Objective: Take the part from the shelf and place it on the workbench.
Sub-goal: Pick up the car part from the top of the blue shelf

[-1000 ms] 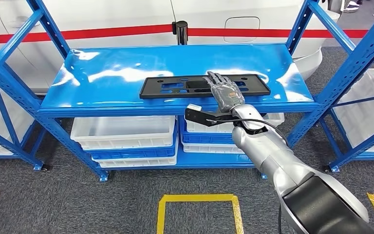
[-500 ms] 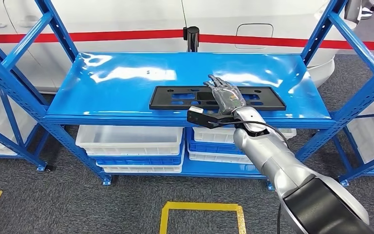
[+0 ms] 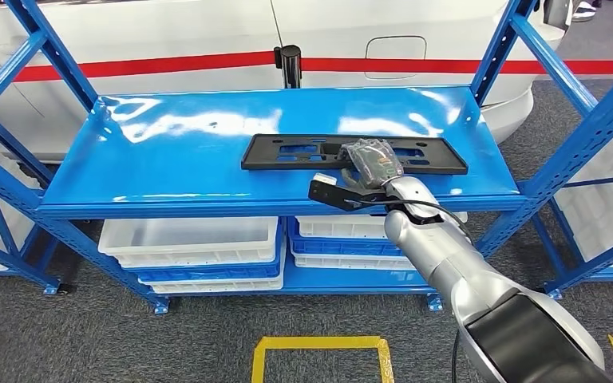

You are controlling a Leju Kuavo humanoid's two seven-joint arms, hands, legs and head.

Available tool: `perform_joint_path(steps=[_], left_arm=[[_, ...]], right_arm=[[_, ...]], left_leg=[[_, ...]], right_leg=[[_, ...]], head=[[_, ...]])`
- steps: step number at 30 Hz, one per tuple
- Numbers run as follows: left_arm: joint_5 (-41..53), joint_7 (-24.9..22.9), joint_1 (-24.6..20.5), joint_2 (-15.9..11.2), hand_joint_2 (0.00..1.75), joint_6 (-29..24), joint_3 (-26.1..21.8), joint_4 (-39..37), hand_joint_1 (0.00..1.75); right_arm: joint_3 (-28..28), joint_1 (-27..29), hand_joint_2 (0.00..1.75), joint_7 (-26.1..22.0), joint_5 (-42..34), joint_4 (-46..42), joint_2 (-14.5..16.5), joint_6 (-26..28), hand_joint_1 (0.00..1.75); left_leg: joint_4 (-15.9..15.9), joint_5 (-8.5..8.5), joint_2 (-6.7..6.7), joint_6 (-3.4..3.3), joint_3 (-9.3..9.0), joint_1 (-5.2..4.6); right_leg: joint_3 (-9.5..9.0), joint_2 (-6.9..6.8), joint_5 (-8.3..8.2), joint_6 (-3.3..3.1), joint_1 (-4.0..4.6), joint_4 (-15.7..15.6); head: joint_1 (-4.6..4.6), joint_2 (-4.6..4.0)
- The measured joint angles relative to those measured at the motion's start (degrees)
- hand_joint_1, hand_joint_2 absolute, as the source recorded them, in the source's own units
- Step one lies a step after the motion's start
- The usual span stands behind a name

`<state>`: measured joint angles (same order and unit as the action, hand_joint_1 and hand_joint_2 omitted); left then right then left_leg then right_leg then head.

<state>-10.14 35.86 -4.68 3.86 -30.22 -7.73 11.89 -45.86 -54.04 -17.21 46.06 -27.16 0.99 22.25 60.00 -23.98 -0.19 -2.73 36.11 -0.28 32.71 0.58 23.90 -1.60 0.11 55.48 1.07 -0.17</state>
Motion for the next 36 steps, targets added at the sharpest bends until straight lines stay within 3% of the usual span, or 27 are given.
perform_joint_path(steps=[2, 3, 6, 9, 11, 12, 13, 15, 16, 17, 18, 20, 22, 25, 27, 28, 29, 30, 32, 33, 36], left_arm=[[0.06, 0.57, -0.03, -0.15, 1.75, 0.09, -0.26, 0.01, 0.00], [0.11, 0.60, -0.04, -0.18, 1.75, 0.06, -0.32, 0.02, 0.00], [0.40, 0.06, -0.05, -0.20, 1.75, 0.00, -0.40, 0.02, 0.00], [0.62, -0.36, -0.18, -0.03, 1.75, 0.06, -0.42, 0.02, 0.00], [0.69, -0.44, -0.19, 0.19, 1.75, 0.07, -0.42, 0.02, 0.00], [0.72, -0.47, -0.16, 0.33, 1.75, 0.02, -0.43, 0.01, 0.00], [0.74, -0.49, -0.13, 0.44, 1.75, -0.03, -0.43, 0.01, 0.00], [0.87, -0.44, -0.10, 0.56, 1.75, -0.26, -0.46, 0.00, 0.00], [0.95, -0.35, -0.12, 0.51, 1.75, -0.47, -0.53, 0.00, 0.00], [1.02, -0.20, -0.10, 0.46, 1.75, -0.75, -0.63, 0.00, 0.00], [1.06, -0.04, -0.08, 0.42, 1.75, -1.03, -0.73, 0.00, 0.00], [1.14, 0.18, 0.05, 0.39, 1.75, -1.57, -0.88, -0.01, 0.00], [1.25, 0.14, 0.16, 0.42, 1.75, -1.99, -0.92, -0.02, 0.00], [1.54, -0.53, 0.15, 0.42, 1.75, -2.11, -1.01, -0.02, 0.00], [1.79, -1.16, 0.15, 0.43, 1.75, -2.11, -1.03, -0.02, 0.00], [1.98, -1.76, 0.15, 0.43, 1.75, -1.98, -1.03, -0.02, 0.00], [2.20, -2.57, 0.15, 0.43, 1.75, -1.59, -1.03, -0.02, 0.00], [2.39, -3.50, 0.14, 0.39, 1.75, -0.94, -1.03, -0.02, 0.00], [2.57, -4.91, 0.03, 0.28, 1.75, 0.65, -1.02, -0.02, 0.00], [2.70, -5.31, -0.05, 0.24, 1.75, 1.14, -1.01, -0.02, 0.00], [3.34, -6.14, -0.27, 0.21, 1.75, 1.45, -0.95, -0.02, 0.00]], right_arm=[[0.52, -0.03, 1.75, -0.41, -0.27, -0.55, -0.15, 0.28, 1.70], [0.80, -0.02, 1.75, -0.68, -0.54, -0.89, -0.22, 0.47, 1.71], [2.07, -0.10, 1.75, -1.46, -1.66, -2.63, -0.62, 1.13, 1.71], [2.95, -0.54, 1.75, -1.73, -2.20, -3.80, -1.27, 1.49, 1.69], [3.40, -0.28, 1.75, -2.10, -2.70, -4.44, -1.69, 1.68, 1.70], [3.74, -0.09, 1.75, -2.37, -3.12, -5.00, -1.91, 1.85, 1.68], [4.17, 0.04, 1.75, -2.62, -3.58, -5.77, -2.18, 2.02, 1.69], [5.20, 0.08, 1.75, -2.77, -4.40, -8.45, -2.92, 2.21, 1.68], [5.73, 0.01, 1.75, -2.61, -4.64, -10.23, -3.36, 2.21, 1.69], [6.28, -0.03, 1.75, -2.30, -4.77, -12.30, -3.81, 2.18, 1.69], [6.78, -0.03, 1.75, -1.89, -4.74, -14.25, -4.17, 2.13, 1.71], [7.81, 0.08, 1.75, -0.94, -4.35, -18.03, -4.72, 1.89, 1.71], [8.80, 0.24, 1.75, -0.19, -3.61, -21.42, -5.17, 1.46, 1.71], [9.76, 0.59, 1.75, 0.27, -2.51, -25.36, -5.53, 0.71, 1.71], [10.06, 1.25, 1.75, 0.40, -2.13, -27.01, -5.67, 0.39, 1.71], [10.18, 1.65, 1.75, 0.45, -2.02, -27.65, -5.75, 0.32, 1.71], [10.30, 1.97, 1.75, 0.48, -1.92, -28.20, -5.80, 0.30, 1.71], [10.49, 2.18, 1.75, 0.55, -1.80, -28.82, -5.82, 0.31, 1.71], [11.06, 2.29, 1.75, 0.69, -1.49, -29.85, -5.81, 0.39, 1.71], [11.34, 2.38, 1.75, 0.80, -1.31, -30.20, -5.80, 0.44, 1.71], [11.88, 3.23, 1.75, 0.98, -0.67, -30.65, -5.85, 0.48, 1.71]], left_leg=[[-3.46, 1.62, 0.01, -1.05, -1.29, -0.92], [-3.85, 1.70, 0.05, -1.12, -1.43, -1.21], [-6.41, 2.99, 0.23, -1.97, -2.93, -0.99], [-7.33, 3.51, 0.36, -2.25, -3.46, -0.60], [-7.28, 3.36, 0.21, -2.04, -3.46, -0.46], [-7.19, 3.24, 0.11, -1.84, -3.45, -0.31], [-6.96, 3.04, 0.01, -1.52, -3.44, -0.08], [-5.64, 2.18, -0.11, -0.36, -3.14, 0.42], [-4.60, 1.54, -0.14, 0.36, -2.68, 0.52], [-3.58, 0.94, -0.14, 0.99, -2.20, 0.55], [-2.83, 0.51, -0.12, 1.42, -1.80, 0.53], [-2.23, 0.14, -0.08, 1.78, -1.46, 0.75], [-0.72, -1.04, -0.03, 2.24, -0.93, 1.12], [9.00, -6.04, 0.03, 3.10, 3.56, 1.40], [14.69, -7.63, 0.04, 3.12, 6.80, 1.43], [14.61, -6.80, 0.03, 2.88, 7.08, 1.41], [12.13, -4.95, 0.01, 2.47, 6.14, 1.35], [7.97, -2.56, -0.03, 1.82, 4.29, 1.18], [0.95, 0.27, 0.05, 0.65, 0.90, 0.71], [-0.75, 0.71, 0.10, 0.24, 0.05, 0.45], [-2.00, 1.22, 0.30, -0.35, -0.46, 0.24]], right_leg=[[-0.09, 0.06, 0.03, 0.35, -0.37, -0.28], [-0.12, 0.08, -0.02, 0.64, -0.52, -0.49], [0.72, 0.00, 0.71, 1.01, -0.38, 0.74], [4.67, -0.08, 3.95, 0.82, -0.57, 8.43], [8.12, -0.09, 5.79, 1.29, -1.02, 14.71], [9.22, -0.12, 5.98, 1.85, -1.33, 16.36], [9.19, -0.18, 5.27, 2.63, -1.68, 15.75], [5.90, -0.58, 2.05, 4.51, -2.55, 8.24], [4.13, -0.69, 0.80, 5.00, -2.78, 4.78], [3.01, -0.71, 0.08, 4.94, -2.91, 2.57], [2.73, -0.61, 0.05, 4.49, -2.86, 2.03], [2.94, -0.30, 0.22, 3.20, -2.72, 2.57], [2.84, -0.15, 0.28, 2.55, -2.82, 2.60], [2.64, -0.01, 0.40, 2.20, -2.74, 2.57], [2.59, 0.04, 0.50, 2.08, -2.48, 2.58], [2.52, 0.07, 0.56, 2.00, -2.30, 2.58], [2.41, 0.12, 0.62, 1.93, -2.13, 2.58], [2.27, 0.19, 0.67, 1.86, -1.98, 2.55], [2.11, 0.28, 0.70, 1.85, -1.72, 2.44], [2.08, 0.28, 0.67, 1.92, -1.68, 2.36], [2.00, 0.16, 0.46, 2.49, -1.54, 1.86]], head=[[-0.26, 0.00], [-0.29, 0.00], [-0.26, 0.00], [-0.41, 0.00], [-0.41, 0.00], [-0.40, 0.00], [-0.42, 0.00], [-0.50, 0.00], [-0.62, 0.00], [-0.62, 0.00], [-0.57, 0.00], [-0.36, 0.00], [-0.27, 0.00], [-0.03, 0.00], [-0.03, 0.00], [-0.03, 0.00], [-0.03, 0.00], [-0.03, 0.00], [-0.09, 0.00], [-0.04, 0.00], [0.08, 0.00]])
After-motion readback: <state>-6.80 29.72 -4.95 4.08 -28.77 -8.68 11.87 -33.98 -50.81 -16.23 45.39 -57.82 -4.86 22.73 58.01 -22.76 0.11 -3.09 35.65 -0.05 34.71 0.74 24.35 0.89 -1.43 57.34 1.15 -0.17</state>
